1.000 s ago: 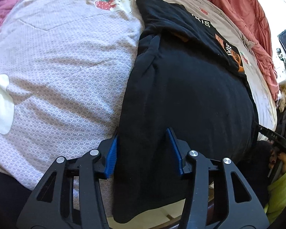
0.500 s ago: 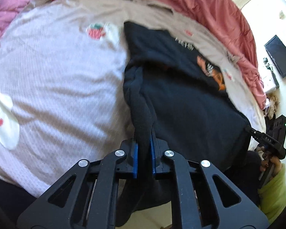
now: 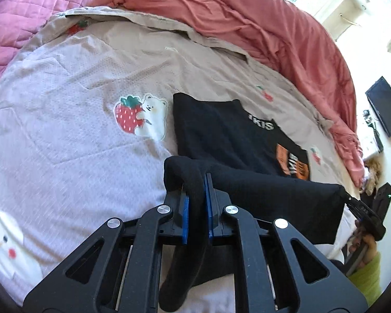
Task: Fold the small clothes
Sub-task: 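Close both grippers on the sweatshirt hem, then lift the hem with both grippers, fold it over toward the collar, open both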
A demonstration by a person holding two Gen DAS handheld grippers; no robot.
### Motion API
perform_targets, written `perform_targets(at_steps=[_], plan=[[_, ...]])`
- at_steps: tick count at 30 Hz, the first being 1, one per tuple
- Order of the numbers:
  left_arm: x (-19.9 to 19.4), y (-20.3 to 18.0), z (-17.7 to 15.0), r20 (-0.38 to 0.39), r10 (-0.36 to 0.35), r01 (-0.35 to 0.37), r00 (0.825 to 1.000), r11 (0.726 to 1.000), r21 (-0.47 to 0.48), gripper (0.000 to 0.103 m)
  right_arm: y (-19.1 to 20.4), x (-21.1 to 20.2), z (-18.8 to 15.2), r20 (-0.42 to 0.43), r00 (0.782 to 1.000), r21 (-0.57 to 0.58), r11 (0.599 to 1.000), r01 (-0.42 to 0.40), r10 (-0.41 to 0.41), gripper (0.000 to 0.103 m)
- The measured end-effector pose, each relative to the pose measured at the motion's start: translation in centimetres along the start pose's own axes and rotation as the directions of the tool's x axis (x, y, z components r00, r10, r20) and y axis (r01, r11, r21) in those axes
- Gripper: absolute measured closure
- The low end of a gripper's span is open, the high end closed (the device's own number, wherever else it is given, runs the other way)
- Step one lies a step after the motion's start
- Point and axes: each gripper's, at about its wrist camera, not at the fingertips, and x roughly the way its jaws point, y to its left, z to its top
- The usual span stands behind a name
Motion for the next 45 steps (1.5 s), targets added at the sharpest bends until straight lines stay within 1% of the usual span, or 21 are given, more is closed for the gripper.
perform_targets(at_steps=[6, 8, 9, 10, 11, 14, 16, 18, 20, 23, 27, 29, 32, 34, 36, 37, 38, 39, 40, 42, 45], plan=[[3.2, 1.3, -0.6, -0.007, 0.019, -0.019, 1.0, 1.0, 0.009, 0.092, -1.5, 4.1, -0.5, -0.051, 0.997, 0.03, 0.998, 0.053, -0.052, 0.09], [3.4, 1.8, -0.8, -0.007, 0.017, -0.017, 1.0, 1.0, 0.009, 0.083, -2.0, 4.1, -1.0, -0.042, 0.998, 0.047, 0.997, 0.056, -0.054, 0.079], [3.3, 2.1, -0.8, -0.005, 0.021, -0.021, 1.0, 1.0, 0.009, 0.074, -2.2, 3.7, -1.2, -0.028, 0.998, 0.058, 0.996, 0.063, -0.062, 0.064], [3.0, 2.5, -0.9, 0.001, 0.021, -0.021, 1.0, 1.0, 0.005, 0.07, -2.4, 3.3, -1.4, -0.011, 0.998, 0.069, 0.996, 0.061, -0.06, 0.053], [2.7, 2.7, -0.9, 0.004, 0.015, -0.015, 1.0, 1.0, -0.002, 0.065, -2.6, 2.8, -1.5, 0.005, 0.998, 0.081, 0.995, 0.055, -0.056, 0.05], [1.1, 3.0, -1.2, 0.024, -0.008, 0.008, 1.0, 1.0, -0.013, 0.061, -3.0, 1.1, -2.2, 0.035, 0.998, 0.083, 0.996, 0.043, -0.046, 0.048], [0.2, 2.7, -1.5, 0.031, -0.01, 0.01, 0.999, 1.0, -0.005, 0.053, -2.7, 0.3, -2.8, 0.023, 0.998, 0.042, 0.998, 0.052, -0.053, 0.042], [-0.5, 2.5, -1.9, 0.027, -0.023, 0.023, 0.999, 1.0, -0.003, 0.047, -2.2, 0.0, -3.6, -0.006, 0.999, 0.008, 0.999, 0.05, -0.05, 0.041], [-0.8, 2.2, -2.7, 0.002, -0.033, 0.033, 0.999, 0.999, 0.001, 0.046, -2.0, 0.1, -4.5, -0.047, 0.998, 0.006, 0.999, 0.039, -0.039, 0.04], [-0.2, 1.9, -4.0, -0.056, -0.035, 0.035, 0.998, 0.999, 0.004, 0.031, -1.9, 0.4, -5.6, -0.098, 0.995, 0.02, 1.0, 0.013, -0.011, 0.04], [1.4, 1.2, -5.6, -0.133, -0.017, 0.019, 0.991, 1.0, 0.017, 0.031, -1.3, 0.9, -6.6, -0.152, 0.988, 0.013, 1.0, 0.007, -0.005, 0.04], [1.9, 0.6, -6.1, -0.145, 0.004, 0.003, 0.989, 0.999, 0.045, 0.031, -1.1, 1.0, -6.9, -0.169, 0.986, 0.01, 1.0, 0.005, -0.004, 0.04], [2.7, -0.3, -6.9, -0.159, 0.079, -0.061, 0.984, 0.991, 0.118, 0.034, -1.0, 1.2, -7.5, -0.202, 0.979, 0.011, 1.0, 0.007, -0.005, 0.04], [3.1, -0.3, -7.2, -0.182, 0.062, -0.043, 0.981, 0.994, 0.104, 0.037, -1.1, 1.3, -7.6, -0.212, 0.977, 0.012, 1.0, 0.006, -0.003, 0.04], [3.1, -0.3, -7.3, -0.185, 0.062, -0.044, 0.981, 0.994, 0.1, 0.046, -1.1, 1.2, -7.7, -0.215, 0.977, 0.014, 1.0, -0.001, 0.004, 0.041], [3.0, -0.5, -7.4, -0.183, 0.077, -0.057, 0.98, 0.992, 0.111, 0.051, -1.1, 1.2, -7.6, -0.216, 0.976, 0.015, 1.0, -0.009, 0.012, 0.049], [2.9, -0.6, -7.4, -0.184, 0.088, -0.066, 0.979, 0.99, 0.124, 0.07, -1.0, 1.2, -7.7, -0.221, 0.975, 0.015, 1.0, -0.02, 0.023, 0.057], [2.9, -0.7, -7.5, -0.185, 0.102, -0.077, 0.978, 0.988, 0.138, 0.088, -0.8, 1.3, -7.8, -0.234, 0.971, 0.014, 0.999, -0.042, 0.044, 0.07], [2.6, -0.6, -7.7, -0.183, 0.114, -0.086, 0.977, 0.985, 0.15, 0.095, -0.7, 1.4, -7.8, -0.242, 0.969, 0.012, 0.999, -0.053, 0.054, 0.082], [2.1, -1.0, -7.7, -0.178, 0.114, -0.084, 0.977, 0.982, 0.169, 0.096, -0.2, 1.3, -7.8, -0.251, 0.965, -0.004, 0.997, -0.078, 0.074, 0.091], [0.5, -1.5, -7.6, -0.152, 0.058, -0.032, 0.987, 0.985, 0.168, 0.097, 0.3, 0.6, -7.3, -0.229, 0.964, -0.005, 0.991, -0.137, 0.132, 0.092]])
